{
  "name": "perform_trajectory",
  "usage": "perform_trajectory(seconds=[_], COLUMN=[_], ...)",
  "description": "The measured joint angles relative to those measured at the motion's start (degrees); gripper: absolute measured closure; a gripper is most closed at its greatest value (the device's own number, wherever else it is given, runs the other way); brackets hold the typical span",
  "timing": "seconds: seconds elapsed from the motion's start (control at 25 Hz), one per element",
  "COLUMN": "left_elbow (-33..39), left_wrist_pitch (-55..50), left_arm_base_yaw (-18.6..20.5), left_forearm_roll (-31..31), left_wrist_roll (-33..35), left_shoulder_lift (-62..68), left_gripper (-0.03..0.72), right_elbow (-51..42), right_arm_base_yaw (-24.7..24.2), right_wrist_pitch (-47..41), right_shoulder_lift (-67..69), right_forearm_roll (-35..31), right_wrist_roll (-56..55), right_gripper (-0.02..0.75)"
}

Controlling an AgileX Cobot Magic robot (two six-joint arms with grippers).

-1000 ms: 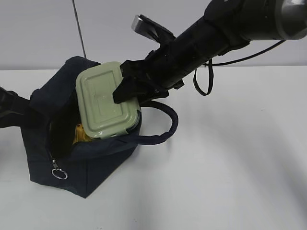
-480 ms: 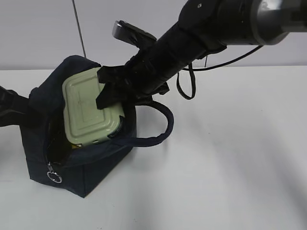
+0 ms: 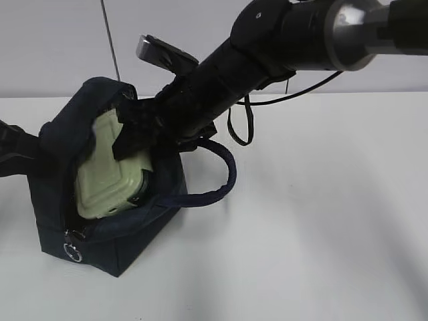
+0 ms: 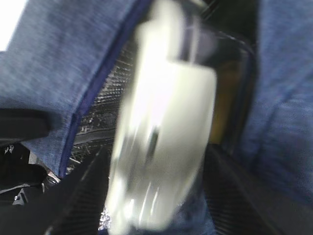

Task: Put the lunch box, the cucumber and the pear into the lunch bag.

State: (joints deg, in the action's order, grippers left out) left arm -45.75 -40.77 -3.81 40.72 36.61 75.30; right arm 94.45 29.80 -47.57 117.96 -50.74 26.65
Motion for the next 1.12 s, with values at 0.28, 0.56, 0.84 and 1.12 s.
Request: perform_trajectory(seconds=[0.28, 0.56, 0.84, 1.12], left_elbow=[0.00, 0.00, 0.00, 0.00], left_wrist_pitch=[-0.16, -0.34, -0.34, 0.08], left_arm_base_yaw=[0.00, 0.00, 0.00, 0.00], left_forearm_roll=[-0.06, -0.06, -0.06, -0.12], left_wrist_roll=[0.00, 0.00, 0.00, 0.41], left_shoulder_lift=[0.00, 0.00, 0.00, 0.00], left_gripper=[0.687, 0.687, 0.687, 0.522], right_elbow=[3.32, 5.01, 5.01, 5.01], right_arm_base_yaw=[0.04, 0.04, 0.04, 0.04], right_wrist_pitch=[-2.14, -4.51, -6.29, -9.06], right_shoulder_lift=[-1.01, -4.73, -4.73, -4.73], right_forearm_roll=[0.10, 11.67, 14.92, 16.15], right_wrist_roll=[1.79, -4.83, -7.11, -5.82], right_gripper=[0.259, 0.259, 0.259, 0.260])
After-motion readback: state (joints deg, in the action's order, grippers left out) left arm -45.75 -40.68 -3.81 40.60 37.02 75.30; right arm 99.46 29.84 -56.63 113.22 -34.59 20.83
